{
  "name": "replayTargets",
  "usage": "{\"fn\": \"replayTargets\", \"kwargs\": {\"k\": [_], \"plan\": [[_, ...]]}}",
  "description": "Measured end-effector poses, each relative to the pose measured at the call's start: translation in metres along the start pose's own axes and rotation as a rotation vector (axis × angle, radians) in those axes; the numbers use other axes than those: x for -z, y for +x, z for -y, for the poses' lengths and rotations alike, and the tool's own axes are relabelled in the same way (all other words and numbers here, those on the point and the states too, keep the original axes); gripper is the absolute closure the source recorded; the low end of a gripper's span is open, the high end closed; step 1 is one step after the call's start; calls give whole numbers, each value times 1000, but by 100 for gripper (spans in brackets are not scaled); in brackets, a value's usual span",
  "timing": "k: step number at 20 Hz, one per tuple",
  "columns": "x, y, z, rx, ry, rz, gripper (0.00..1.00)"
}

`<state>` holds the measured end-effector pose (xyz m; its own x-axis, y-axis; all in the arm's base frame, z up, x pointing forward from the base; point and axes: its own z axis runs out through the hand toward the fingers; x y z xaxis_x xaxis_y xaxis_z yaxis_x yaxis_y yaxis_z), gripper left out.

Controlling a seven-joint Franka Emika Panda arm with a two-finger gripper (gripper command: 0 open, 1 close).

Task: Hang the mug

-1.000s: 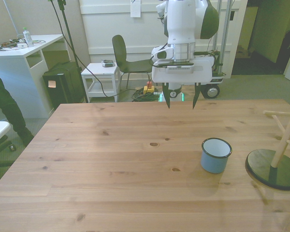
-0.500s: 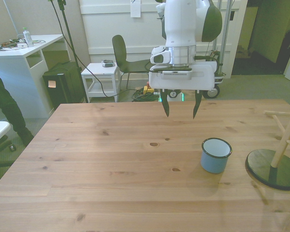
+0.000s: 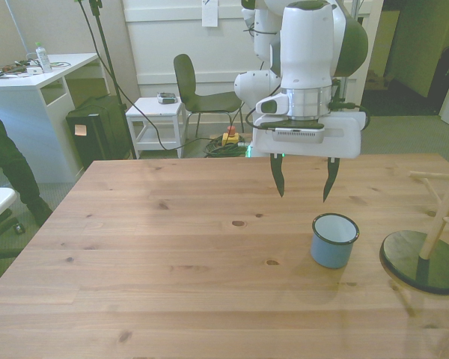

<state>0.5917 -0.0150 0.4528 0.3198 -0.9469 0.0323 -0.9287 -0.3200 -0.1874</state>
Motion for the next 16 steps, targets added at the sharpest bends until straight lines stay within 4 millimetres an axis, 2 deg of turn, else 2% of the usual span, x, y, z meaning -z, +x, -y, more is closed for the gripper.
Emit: {"fn": "replayTargets", "kwargs": {"k": [7,16], "plan": [[-15,4,7,-20,-16,4,0],[-45,4,37,-27,-65,1,0]]}}
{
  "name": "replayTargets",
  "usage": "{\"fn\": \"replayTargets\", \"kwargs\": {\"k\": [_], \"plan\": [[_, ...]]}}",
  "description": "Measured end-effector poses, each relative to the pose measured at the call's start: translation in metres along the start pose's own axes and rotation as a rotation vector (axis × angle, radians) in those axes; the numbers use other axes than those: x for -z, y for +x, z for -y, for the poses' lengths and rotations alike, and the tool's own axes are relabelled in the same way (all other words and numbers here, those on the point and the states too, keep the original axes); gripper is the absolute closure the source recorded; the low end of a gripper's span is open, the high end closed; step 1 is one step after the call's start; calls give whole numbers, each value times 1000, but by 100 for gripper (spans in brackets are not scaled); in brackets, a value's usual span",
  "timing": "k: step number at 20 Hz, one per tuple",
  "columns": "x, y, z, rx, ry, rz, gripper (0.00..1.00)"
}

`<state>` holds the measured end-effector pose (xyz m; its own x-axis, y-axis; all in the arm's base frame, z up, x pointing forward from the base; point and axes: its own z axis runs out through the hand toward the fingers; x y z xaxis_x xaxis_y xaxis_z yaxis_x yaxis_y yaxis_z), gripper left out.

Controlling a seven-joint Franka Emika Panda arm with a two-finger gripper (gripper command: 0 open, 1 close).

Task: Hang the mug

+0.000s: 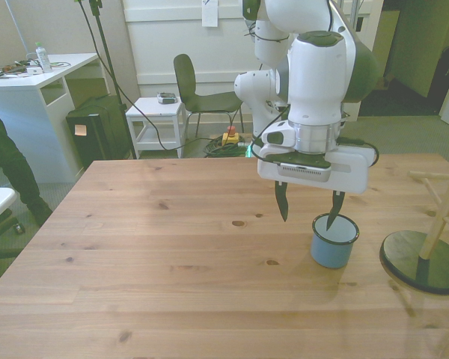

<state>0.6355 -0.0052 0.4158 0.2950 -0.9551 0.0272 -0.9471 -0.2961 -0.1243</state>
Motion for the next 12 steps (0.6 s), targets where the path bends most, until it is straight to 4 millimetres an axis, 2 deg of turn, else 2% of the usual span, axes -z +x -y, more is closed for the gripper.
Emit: {"fn": "replayTargets", "kwargs": {"k": [5,6,12], "plan": [[-13,-7,11,9,-24,4,0],[-16,-8,13,10,-28,4,100],[-21,-11,14,20,-34,5,100]]}}
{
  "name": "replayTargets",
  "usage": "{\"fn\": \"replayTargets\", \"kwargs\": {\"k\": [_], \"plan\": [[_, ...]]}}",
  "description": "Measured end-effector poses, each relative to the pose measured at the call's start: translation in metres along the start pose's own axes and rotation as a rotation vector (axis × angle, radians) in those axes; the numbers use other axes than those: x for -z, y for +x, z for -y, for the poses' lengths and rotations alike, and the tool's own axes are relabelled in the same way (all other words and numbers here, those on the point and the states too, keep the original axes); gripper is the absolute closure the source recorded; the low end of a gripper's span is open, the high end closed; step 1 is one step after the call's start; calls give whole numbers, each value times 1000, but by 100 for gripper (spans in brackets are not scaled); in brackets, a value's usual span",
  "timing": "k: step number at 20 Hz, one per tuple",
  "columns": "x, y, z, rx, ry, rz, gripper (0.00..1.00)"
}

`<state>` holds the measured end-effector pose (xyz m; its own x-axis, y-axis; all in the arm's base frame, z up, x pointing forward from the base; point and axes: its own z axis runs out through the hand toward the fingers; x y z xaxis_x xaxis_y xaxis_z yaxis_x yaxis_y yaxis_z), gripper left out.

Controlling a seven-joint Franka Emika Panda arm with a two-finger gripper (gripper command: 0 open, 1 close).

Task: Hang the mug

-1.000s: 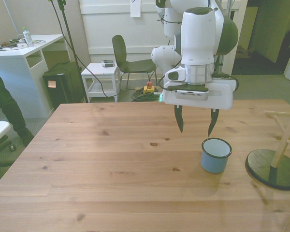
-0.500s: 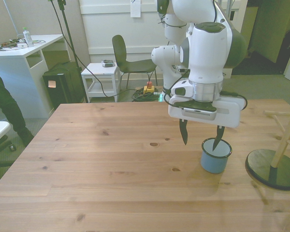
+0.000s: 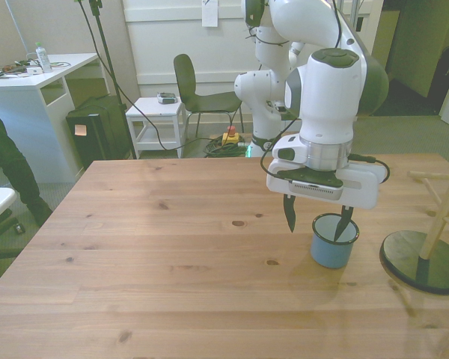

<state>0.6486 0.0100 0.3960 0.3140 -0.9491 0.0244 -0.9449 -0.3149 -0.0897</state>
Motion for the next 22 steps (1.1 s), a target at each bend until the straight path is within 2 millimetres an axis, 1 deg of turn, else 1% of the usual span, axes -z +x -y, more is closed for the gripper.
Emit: {"fn": "replayTargets", "kwargs": {"k": [13,22], "plan": [[-2,-3,-3,41,-7,-1,100],[-5,-1,-5,52,-17,-17,100]]}}
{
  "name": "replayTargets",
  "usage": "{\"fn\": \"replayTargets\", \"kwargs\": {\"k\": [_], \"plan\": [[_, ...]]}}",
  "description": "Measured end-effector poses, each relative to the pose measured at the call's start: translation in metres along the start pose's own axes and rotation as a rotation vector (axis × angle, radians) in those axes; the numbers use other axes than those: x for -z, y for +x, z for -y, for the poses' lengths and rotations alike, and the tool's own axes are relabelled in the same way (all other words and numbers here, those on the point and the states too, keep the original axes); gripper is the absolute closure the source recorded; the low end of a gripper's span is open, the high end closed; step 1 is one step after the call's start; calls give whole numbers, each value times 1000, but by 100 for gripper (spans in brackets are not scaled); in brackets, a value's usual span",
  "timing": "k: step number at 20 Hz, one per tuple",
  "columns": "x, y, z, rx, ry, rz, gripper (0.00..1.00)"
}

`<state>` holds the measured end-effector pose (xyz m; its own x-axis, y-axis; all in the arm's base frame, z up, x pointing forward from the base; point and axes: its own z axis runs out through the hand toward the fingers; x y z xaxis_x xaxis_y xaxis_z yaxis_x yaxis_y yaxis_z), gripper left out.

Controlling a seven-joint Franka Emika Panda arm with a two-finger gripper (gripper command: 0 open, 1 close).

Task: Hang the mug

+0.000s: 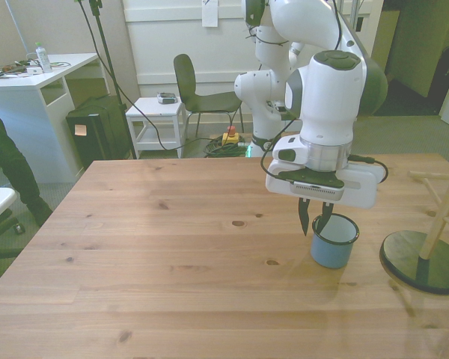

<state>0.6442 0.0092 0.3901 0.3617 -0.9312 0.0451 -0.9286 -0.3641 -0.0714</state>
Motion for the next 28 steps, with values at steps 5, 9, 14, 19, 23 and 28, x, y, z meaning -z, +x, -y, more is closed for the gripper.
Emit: {"fn": "replayTargets", "kwargs": {"k": [5,9,14,19,23,28], "plan": [[-3,1,-2,2,-1,-1,100],[-2,3,-4,8,0,-4,100],[17,7,-8,15,26,-16,100],[56,18,-19,23,66,-36,100],[90,26,-23,24,89,-48,100],[146,26,-18,35,122,-61,100]]}}
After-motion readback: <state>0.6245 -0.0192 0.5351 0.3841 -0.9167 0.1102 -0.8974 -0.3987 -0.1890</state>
